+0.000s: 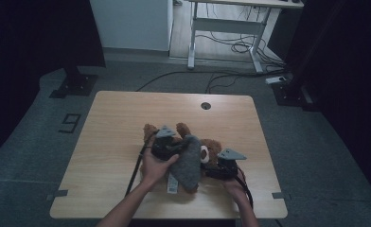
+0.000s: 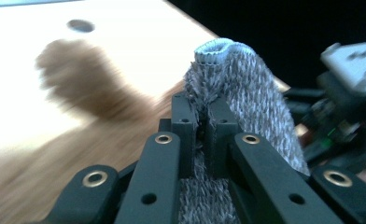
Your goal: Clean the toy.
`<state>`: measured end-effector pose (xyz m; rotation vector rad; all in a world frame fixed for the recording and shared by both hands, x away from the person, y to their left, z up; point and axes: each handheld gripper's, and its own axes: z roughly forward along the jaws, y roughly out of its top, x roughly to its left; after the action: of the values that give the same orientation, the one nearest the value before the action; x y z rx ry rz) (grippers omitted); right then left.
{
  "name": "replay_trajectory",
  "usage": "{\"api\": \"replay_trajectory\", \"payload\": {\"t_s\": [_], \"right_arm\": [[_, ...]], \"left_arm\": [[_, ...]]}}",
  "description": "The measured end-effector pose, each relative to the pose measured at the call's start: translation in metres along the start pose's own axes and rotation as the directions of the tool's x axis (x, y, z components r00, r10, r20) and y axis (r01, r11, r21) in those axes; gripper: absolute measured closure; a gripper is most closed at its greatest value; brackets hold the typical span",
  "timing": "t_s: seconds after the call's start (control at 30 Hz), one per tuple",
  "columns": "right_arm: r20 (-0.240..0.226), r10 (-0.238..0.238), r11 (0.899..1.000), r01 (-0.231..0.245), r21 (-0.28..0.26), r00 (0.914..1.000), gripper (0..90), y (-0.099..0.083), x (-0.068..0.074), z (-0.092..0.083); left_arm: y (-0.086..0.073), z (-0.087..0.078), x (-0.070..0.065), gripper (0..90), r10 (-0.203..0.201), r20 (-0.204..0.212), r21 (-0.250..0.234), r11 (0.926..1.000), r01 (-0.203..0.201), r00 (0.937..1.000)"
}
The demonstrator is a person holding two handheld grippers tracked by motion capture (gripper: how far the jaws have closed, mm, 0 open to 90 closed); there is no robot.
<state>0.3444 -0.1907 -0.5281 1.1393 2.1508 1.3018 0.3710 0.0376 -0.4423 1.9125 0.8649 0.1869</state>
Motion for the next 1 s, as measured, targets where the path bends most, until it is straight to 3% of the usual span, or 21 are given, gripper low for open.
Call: {"api": "replay_trajectory", "payload": {"t_s": [0.07, 0.13, 0.2, 0.3, 0.37, 0.4, 0.6, 0.8, 1.0], "right_arm": [[-0.003, -0.002, 1.000, 0.002, 0.003, 1.0000, 30.3, -0.001, 0.000, -0.001], [-0.009, 0.003, 1.000, -0.003, 0.001, 0.9999, 30.1, -0.002, -0.002, -0.002], [-0.015, 0.015, 1.000, -0.015, 0.002, 0.9998, 30.0, -0.004, -0.004, -0.002], [-0.019, 0.013, 1.000, -0.013, -0.002, 0.9997, 30.0, -0.005, -0.004, -0.002], [-0.023, 0.015, 1.000, -0.015, -0.002, 0.9996, 29.9, -0.005, -0.004, -0.002], [-0.023, 0.010, 1.000, -0.010, -0.006, 0.9997, 30.0, -0.005, -0.004, -0.002], [-0.013, 0.023, 1.000, -0.023, -0.005, 0.9996, 30.0, -0.005, -0.004, -0.001], [-0.017, 0.031, 0.999, -0.031, -0.013, 0.9994, 29.8, -0.006, -0.005, -0.002], [-0.019, 0.034, 0.999, -0.034, -0.015, 0.9992, 29.7, -0.006, -0.005, -0.002]], "left_arm": [[0.005, 0.016, -0.011, 83.5, 0.040, -0.021, 0.024, 0.9990, -0.039, 0.9990], [0.003, 0.031, -0.016, 83.5, 0.087, -0.079, 0.065, 0.9945, -0.082, 0.9930], [0.001, 0.033, -0.009, 83.5, 0.070, -0.092, 0.085, 0.9945, -0.062, 0.9933], [-0.010, 0.029, 0.012, 83.5, 0.042, -0.135, 0.125, 0.9918, -0.025, 0.9899], [-0.020, 0.019, 0.028, 83.5, -0.035, -0.094, 0.101, 0.9939, 0.044, 0.9950], [-0.022, 0.015, 0.030, 83.6, -0.046, -0.087, 0.092, 0.9943, 0.054, 0.9951], [-0.024, -0.008, 0.032, 83.5, -0.007, -0.137, 0.065, 0.9977, 0.017, 0.9906], [-0.034, -0.036, 0.051, 83.4, -0.051, -0.178, 0.026, 0.9981, 0.056, 0.9828], [-0.049, -0.058, 0.069, 83.3, -0.059, -0.254, 0.040, 0.9967, 0.071, 0.9654]]}}
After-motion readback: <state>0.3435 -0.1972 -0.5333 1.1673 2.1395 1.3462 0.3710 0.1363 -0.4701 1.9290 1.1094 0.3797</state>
